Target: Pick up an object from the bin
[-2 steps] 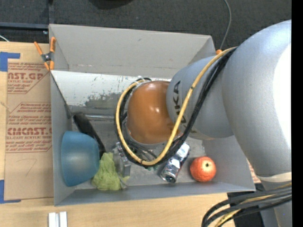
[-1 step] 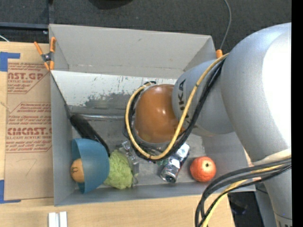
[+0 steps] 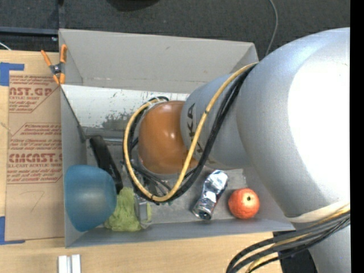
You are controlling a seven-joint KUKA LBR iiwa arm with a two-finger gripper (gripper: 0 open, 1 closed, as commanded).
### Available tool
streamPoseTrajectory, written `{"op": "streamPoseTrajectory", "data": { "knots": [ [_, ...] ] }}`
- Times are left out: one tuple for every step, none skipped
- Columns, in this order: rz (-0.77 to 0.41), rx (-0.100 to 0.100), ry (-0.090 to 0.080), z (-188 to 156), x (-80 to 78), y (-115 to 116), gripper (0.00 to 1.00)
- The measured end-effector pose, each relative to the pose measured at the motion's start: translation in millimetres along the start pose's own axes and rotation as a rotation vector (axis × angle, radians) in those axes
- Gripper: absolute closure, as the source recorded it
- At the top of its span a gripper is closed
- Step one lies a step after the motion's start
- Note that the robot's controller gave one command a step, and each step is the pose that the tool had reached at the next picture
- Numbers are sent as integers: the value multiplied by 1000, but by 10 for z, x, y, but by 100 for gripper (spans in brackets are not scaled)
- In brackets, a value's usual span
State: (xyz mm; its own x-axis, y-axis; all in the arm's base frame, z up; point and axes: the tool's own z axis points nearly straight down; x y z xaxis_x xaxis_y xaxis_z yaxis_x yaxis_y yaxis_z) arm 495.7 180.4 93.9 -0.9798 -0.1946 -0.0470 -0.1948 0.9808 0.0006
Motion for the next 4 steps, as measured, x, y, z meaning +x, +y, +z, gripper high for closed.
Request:
{"op": "streamPoseTrajectory", "data": {
  "knots": [
    [2, 2, 9, 8, 18, -23, 100],
    [2, 2, 9, 9, 18, -23, 100],
    [59, 2, -1, 192, 41, -67, 100],
    [41, 3, -2, 193, 35, -69, 100]
  ]
}}
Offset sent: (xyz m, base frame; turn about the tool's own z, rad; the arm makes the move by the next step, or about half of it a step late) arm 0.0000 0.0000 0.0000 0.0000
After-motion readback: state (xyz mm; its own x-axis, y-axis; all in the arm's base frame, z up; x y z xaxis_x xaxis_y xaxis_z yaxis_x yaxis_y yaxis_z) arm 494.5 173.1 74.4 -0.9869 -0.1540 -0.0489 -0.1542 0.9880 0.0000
